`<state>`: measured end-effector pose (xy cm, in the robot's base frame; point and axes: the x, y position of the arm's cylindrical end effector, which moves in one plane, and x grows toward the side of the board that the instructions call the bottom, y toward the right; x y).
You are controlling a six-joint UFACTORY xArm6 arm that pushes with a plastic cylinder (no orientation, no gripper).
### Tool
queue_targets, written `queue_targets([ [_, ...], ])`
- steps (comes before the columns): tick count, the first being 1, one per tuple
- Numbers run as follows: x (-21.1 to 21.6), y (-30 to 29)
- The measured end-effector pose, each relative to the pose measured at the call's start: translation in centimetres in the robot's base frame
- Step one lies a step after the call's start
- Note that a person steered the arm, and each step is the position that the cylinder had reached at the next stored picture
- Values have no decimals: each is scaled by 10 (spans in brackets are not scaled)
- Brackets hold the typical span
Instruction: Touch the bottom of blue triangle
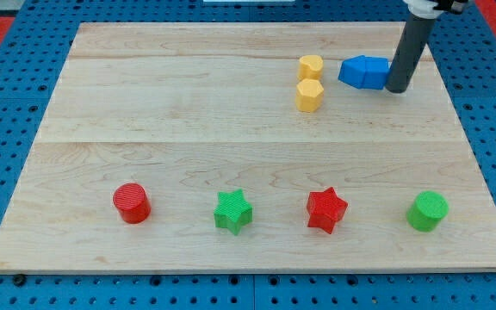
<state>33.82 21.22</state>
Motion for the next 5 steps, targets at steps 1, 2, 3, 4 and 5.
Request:
queue_targets([
  [1,-21,-1],
  [2,-27,4],
  [3,-16,22],
  [4,9,3],
  [5,22,-27],
])
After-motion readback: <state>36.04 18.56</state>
